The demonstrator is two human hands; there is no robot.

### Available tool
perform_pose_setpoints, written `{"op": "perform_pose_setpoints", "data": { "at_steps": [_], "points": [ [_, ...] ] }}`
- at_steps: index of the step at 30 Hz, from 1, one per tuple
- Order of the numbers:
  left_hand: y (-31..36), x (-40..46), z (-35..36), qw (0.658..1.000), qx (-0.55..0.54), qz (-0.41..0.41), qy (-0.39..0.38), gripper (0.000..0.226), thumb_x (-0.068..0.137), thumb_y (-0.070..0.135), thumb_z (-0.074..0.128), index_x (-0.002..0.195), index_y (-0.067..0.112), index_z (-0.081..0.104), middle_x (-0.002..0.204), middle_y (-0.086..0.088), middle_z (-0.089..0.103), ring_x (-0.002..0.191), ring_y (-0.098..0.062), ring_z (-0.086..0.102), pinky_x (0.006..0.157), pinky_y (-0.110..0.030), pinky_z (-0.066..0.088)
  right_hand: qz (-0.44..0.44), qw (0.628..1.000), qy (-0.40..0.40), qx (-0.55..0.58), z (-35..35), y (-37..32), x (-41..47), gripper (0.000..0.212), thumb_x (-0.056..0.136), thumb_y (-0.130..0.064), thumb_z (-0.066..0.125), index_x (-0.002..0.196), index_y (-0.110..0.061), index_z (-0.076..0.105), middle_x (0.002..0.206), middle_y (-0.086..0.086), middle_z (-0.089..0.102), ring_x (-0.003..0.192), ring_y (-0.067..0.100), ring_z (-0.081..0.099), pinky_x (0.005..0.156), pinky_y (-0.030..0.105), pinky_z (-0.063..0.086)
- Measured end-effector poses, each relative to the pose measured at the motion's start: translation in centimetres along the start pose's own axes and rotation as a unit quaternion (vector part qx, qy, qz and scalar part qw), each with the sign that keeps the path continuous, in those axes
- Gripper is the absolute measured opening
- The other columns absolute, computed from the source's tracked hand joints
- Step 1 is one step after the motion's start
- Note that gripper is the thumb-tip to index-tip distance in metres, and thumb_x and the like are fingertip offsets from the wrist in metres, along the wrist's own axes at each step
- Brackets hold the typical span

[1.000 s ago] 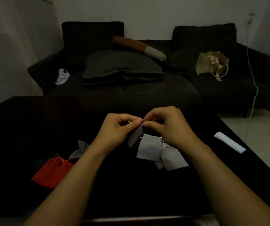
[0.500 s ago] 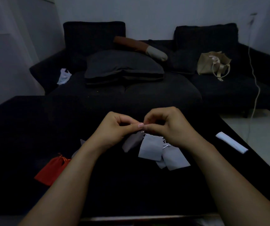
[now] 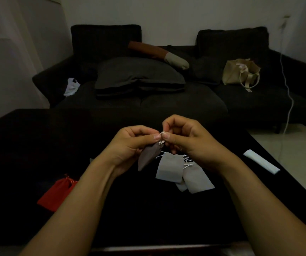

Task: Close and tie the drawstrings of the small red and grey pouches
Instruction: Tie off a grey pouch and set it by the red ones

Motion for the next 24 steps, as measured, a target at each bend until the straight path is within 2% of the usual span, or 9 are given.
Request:
{"op": "perform_pose_setpoints", "data": {
  "at_steps": [4, 8, 11, 14, 16, 19, 21, 24],
  "points": [
    [0.2, -0.2, 0.1, 0.999, -0.035, -0.014, -0.005, 0.012, 0.07, 0.01, 0.065, 0.081, 0.005, 0.069, 0.068, -0.003, 0.071, 0.052, -0.004, 0.064, 0.043, -0.011, 0.044, 0.018, 1.0, -0.001, 0.018, 0.1, 0.1, 0.1, 0.011, 0.098, -0.007, 0.055, 0.09, -0.015, 0.059, 0.071, 0.0, 0.06, 0.064, 0.007, 0.055, 0.057, 0.022, 0.045],
    [0.0, 0.0, 0.1, 0.999, -0.049, -0.008, -0.005, 0.011, 0.071, 0.012, 0.066, 0.08, 0.008, 0.072, 0.075, -0.006, 0.073, 0.064, -0.011, 0.069, 0.054, -0.018, 0.053, 0.03, 0.994, 0.036, 0.098, 0.8, 0.2, 0.3, 0.01, 0.096, -0.003, 0.055, 0.091, -0.011, 0.057, 0.068, 0.001, 0.057, 0.057, 0.007, 0.05, 0.055, 0.021, 0.04],
    [-0.1, 0.3, 0.2, 0.997, -0.07, 0.009, 0.035, 0.005, 0.065, 0.012, 0.07, 0.068, 0.013, 0.074, 0.072, -0.008, 0.07, 0.065, -0.015, 0.064, 0.056, -0.019, 0.053, 0.029, 0.99, 0.062, 0.121, 0.5, 0.2, 0.2, 0.008, 0.091, -0.002, 0.062, 0.096, -0.008, 0.064, 0.072, 0.005, 0.065, 0.062, 0.011, 0.057, 0.057, 0.021, 0.048],
    [0.0, 0.4, 0.3, 0.996, -0.058, 0.016, 0.068, 0.009, 0.069, 0.004, 0.071, 0.074, 0.012, 0.071, 0.068, -0.006, 0.068, 0.06, -0.011, 0.061, 0.051, -0.015, 0.049, 0.04, 0.996, 0.072, 0.03, -0.5, -0.2, -0.1, 0.022, 0.084, 0.002, 0.069, 0.105, -0.006, 0.069, 0.079, 0.009, 0.07, 0.068, 0.016, 0.067, 0.065, 0.024, 0.056],
    [0.1, 0.4, 0.2, 0.995, -0.058, 0.028, 0.082, 0.018, 0.075, -0.004, 0.069, 0.086, 0.01, 0.067, 0.066, -0.003, 0.072, 0.056, -0.007, 0.066, 0.051, -0.015, 0.05, 0.028, 0.991, 0.092, -0.092, -1.2, -0.7, -0.2, 0.019, 0.084, 0.002, 0.072, 0.1, -0.007, 0.074, 0.081, 0.009, 0.073, 0.068, 0.015, 0.069, 0.066, 0.022, 0.056],
    [0.1, 0.5, -0.3, 0.994, -0.018, 0.058, 0.094, 0.032, 0.065, -0.001, 0.076, 0.094, 0.011, 0.068, 0.074, -0.007, 0.076, 0.067, -0.011, 0.072, 0.06, -0.02, 0.055, -0.006, 0.948, 0.112, -0.3, -1.7, -1.4, -0.4, 0.011, 0.083, -0.009, 0.076, 0.087, -0.019, 0.079, 0.076, -0.001, 0.074, 0.066, 0.007, 0.069, 0.064, 0.016, 0.052],
    [0.0, 0.7, -0.5, 0.99, 0.047, 0.076, 0.107, 0.031, 0.069, -0.003, 0.078, 0.095, 0.011, 0.069, 0.077, -0.009, 0.076, 0.071, -0.013, 0.073, 0.063, -0.02, 0.054, -0.066, 0.926, 0.092, -0.361, -1.3, -1.8, -0.4, 0.012, 0.081, -0.012, 0.079, 0.085, -0.024, 0.079, 0.079, -0.007, 0.072, 0.072, 0.003, 0.067, 0.067, 0.01, 0.048],
    [-0.1, 0.7, -0.3, 0.984, 0.131, 0.086, 0.079, 0.027, 0.076, -0.005, 0.076, 0.097, 0.009, 0.069, 0.079, -0.009, 0.077, 0.073, -0.015, 0.074, 0.067, -0.022, 0.055, -0.148, 0.905, 0.052, -0.396, -0.2, -1.4, 0.1, 0.013, 0.077, -0.013, 0.082, 0.087, -0.02, 0.08, 0.084, -0.003, 0.067, 0.073, 0.006, 0.062, 0.066, 0.011, 0.045]
  ]
}}
Point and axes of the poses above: each hand's wrist, its own x-axis towards the middle knuckle, its own z-axis out of the palm, y = z × x, the point moved 1 cm from there along x, towards the middle knuckle
